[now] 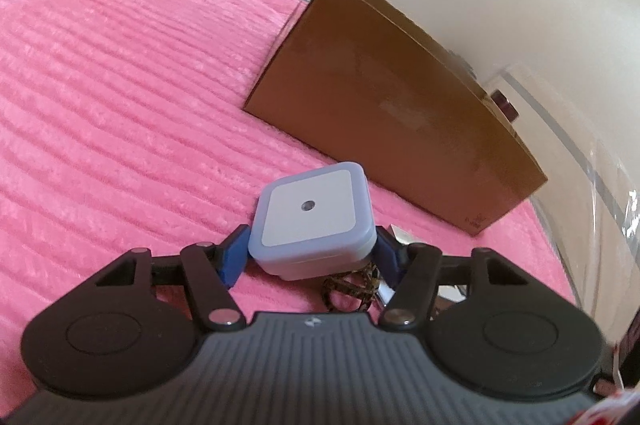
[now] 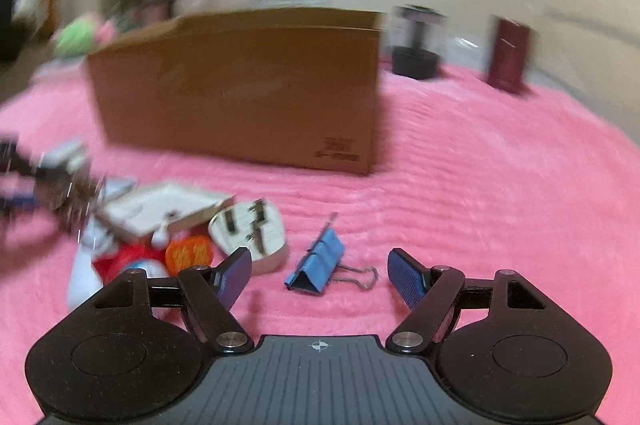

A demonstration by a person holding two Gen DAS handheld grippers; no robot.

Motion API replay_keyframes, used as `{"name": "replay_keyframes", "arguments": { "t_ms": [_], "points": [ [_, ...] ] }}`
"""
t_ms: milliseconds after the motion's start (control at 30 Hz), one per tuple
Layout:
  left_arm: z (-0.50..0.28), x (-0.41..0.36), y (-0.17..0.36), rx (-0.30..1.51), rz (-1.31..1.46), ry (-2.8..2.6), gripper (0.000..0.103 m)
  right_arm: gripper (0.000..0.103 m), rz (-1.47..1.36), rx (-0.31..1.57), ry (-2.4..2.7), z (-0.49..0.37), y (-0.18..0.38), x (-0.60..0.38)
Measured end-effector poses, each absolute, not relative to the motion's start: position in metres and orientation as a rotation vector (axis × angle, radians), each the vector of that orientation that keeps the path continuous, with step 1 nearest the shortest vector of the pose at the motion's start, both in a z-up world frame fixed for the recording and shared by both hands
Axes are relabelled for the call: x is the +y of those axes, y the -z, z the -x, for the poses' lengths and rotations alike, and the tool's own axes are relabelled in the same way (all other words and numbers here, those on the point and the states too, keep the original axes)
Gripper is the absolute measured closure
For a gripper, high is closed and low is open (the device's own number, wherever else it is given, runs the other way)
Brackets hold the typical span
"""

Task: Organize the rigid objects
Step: 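Grasp the blue binder clip with the right tool while left tool lifts night light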

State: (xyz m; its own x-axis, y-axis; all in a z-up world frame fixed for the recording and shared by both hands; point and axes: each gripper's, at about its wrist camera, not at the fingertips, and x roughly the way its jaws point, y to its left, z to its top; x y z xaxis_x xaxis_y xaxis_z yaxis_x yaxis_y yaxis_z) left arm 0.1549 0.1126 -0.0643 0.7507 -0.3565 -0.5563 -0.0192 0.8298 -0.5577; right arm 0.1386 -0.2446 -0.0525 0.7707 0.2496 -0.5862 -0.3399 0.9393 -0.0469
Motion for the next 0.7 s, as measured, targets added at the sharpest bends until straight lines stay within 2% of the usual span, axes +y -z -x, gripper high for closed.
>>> {"name": "replay_keyframes", "arguments": {
  "t_ms": [300, 467, 700],
  "points": [
    [-0.150, 0.113, 0.055, 0.688, 0.425, 0.210, 0.043, 0.031, 0.399, 0.613, -0.594, -0.158, 0.058, -0.260],
    [-0.145, 0.110, 0.045, 0.670, 0.378, 0.201, 0.043, 0.042, 0.491, 0.645, -0.755, -0.176, 0.061, -0.263],
    [-0.141, 0.108, 0.038, 0.660, 0.357, 0.200, 0.043, 0.053, 0.536, 0.709, -0.902, -0.201, 0.060, -0.270]
  ]
}}
